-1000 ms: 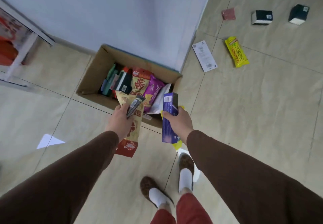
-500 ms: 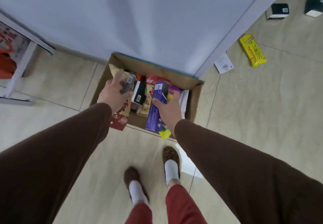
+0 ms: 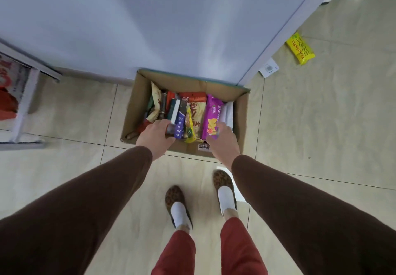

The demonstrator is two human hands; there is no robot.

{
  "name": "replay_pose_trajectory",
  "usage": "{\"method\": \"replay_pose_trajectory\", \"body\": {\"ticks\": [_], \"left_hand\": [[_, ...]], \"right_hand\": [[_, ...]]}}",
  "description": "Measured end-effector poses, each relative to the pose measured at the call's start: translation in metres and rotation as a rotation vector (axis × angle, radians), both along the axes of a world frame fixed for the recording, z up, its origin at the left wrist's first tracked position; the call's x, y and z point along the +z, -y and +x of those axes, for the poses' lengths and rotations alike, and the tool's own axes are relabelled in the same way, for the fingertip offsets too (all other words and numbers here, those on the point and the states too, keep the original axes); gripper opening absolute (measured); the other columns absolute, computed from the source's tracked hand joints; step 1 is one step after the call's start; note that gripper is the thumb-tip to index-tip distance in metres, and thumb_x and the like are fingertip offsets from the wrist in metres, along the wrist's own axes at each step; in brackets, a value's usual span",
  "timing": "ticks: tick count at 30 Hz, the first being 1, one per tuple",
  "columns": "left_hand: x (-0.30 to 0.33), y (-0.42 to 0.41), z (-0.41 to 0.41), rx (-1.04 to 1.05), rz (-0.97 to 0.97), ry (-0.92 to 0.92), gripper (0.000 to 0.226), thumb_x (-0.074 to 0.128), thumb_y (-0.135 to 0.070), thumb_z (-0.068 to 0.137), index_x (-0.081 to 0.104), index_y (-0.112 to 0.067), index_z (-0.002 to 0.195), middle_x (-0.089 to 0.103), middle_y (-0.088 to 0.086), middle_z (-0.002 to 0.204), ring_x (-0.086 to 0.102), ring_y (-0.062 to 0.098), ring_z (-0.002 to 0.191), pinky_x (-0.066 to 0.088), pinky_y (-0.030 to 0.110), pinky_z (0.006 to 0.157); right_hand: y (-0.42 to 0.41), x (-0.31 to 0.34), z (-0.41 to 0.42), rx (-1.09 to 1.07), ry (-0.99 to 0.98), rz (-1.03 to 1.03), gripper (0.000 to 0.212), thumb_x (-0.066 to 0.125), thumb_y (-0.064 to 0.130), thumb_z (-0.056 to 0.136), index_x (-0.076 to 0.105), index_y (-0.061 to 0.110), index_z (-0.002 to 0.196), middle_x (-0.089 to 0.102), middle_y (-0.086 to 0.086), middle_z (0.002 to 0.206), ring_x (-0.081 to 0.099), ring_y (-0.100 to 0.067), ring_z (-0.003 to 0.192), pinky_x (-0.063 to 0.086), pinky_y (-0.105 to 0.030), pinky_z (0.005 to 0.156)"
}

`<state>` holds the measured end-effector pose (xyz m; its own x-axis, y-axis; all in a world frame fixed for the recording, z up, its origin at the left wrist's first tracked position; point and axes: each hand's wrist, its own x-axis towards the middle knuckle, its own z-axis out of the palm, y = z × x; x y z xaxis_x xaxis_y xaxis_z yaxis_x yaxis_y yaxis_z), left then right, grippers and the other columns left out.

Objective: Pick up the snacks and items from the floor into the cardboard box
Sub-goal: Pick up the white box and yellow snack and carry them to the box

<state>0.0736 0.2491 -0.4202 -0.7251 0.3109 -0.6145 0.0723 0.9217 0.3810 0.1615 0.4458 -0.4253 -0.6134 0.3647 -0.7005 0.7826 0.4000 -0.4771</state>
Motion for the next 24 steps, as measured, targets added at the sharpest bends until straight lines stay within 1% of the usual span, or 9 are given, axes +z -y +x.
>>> {"method": "replay_pose_trajectory", "body": {"ticks": [3,6,10,12,14,18,21,24], "left_hand": [[0.015,-0.024,0.001,-0.062,0.016,-0.028,0.053,0.064,-0.03,0.093,0.047,-0.019,0.142,0.057,0.008,0.137,0.054,0.03,0.124,0.048,0.046,0.102],[0.026,-0.058,0.004,-0.119,0.027,-0.045,0.053,0.065,-0.028,0.094,0.047,-0.019,0.143,0.055,0.007,0.139,0.054,0.029,0.124,0.048,0.045,0.102],[0.028,-0.117,0.014,-0.222,0.035,-0.054,0.042,0.063,-0.025,0.092,0.053,-0.016,0.132,0.058,0.008,0.131,0.054,0.03,0.121,0.047,0.043,0.099],[0.026,-0.153,0.022,-0.249,0.034,-0.05,0.045,0.061,-0.025,0.092,0.051,-0.018,0.135,0.058,0.008,0.132,0.054,0.03,0.121,0.047,0.043,0.099],[0.022,-0.196,0.031,-0.284,0.024,-0.05,0.05,0.061,-0.025,0.091,0.049,-0.016,0.139,0.057,0.011,0.135,0.053,0.031,0.124,0.045,0.043,0.102],[0.013,-0.294,0.061,-0.273,0.027,-0.012,0.059,0.064,-0.028,0.092,0.044,-0.017,0.146,0.049,0.01,0.146,0.048,0.03,0.133,0.041,0.042,0.109],[0.009,-0.352,0.078,-0.232,0.03,0.046,0.06,0.064,-0.029,0.093,0.042,-0.019,0.148,0.046,0.009,0.149,0.047,0.031,0.134,0.041,0.042,0.109],[0.005,-0.417,0.089,-0.223,0.078,0.084,0.059,0.063,-0.027,0.094,0.04,-0.02,0.147,0.043,0.008,0.149,0.048,0.031,0.133,0.041,0.044,0.109]], "right_hand": [[-0.02,0.016,0.013,0.021,-0.006,0.077,0.05,0.06,0.024,0.097,0.048,0.021,0.145,0.054,-0.007,0.14,0.057,-0.031,0.124,0.05,-0.046,0.103],[-0.046,0.021,0.024,0.028,-0.002,0.114,0.049,0.059,0.025,0.099,0.047,0.021,0.146,0.054,-0.007,0.142,0.055,-0.029,0.127,0.049,-0.046,0.105],[-0.097,0.022,0.041,0.028,-0.033,0.175,0.048,0.059,0.023,0.099,0.048,0.017,0.145,0.052,-0.006,0.143,0.049,-0.029,0.132,0.045,-0.045,0.107],[-0.129,0.021,0.053,-0.018,-0.045,0.168,0.047,0.059,0.022,0.099,0.049,0.017,0.145,0.052,-0.006,0.144,0.047,-0.028,0.134,0.044,-0.045,0.108],[-0.167,0.019,0.065,-0.044,-0.058,0.165,0.048,0.059,0.023,0.098,0.049,0.018,0.145,0.051,-0.005,0.146,0.046,-0.027,0.135,0.043,-0.043,0.109],[-0.256,0.01,0.097,-0.043,-0.051,0.16,0.046,0.057,0.021,0.098,0.051,0.018,0.144,0.053,-0.005,0.144,0.047,-0.027,0.133,0.042,-0.041,0.107],[-0.31,0.011,0.111,-0.003,-0.042,0.174,0.045,0.057,0.022,0.099,0.051,0.019,0.144,0.054,-0.004,0.144,0.048,-0.026,0.133,0.044,-0.042,0.107],[-0.374,0.012,0.115,-0.036,-0.034,0.187,0.045,0.058,0.022,0.099,0.052,0.019,0.143,0.054,-0.004,0.143,0.048,-0.026,0.133,0.045,-0.042,0.105]]}}
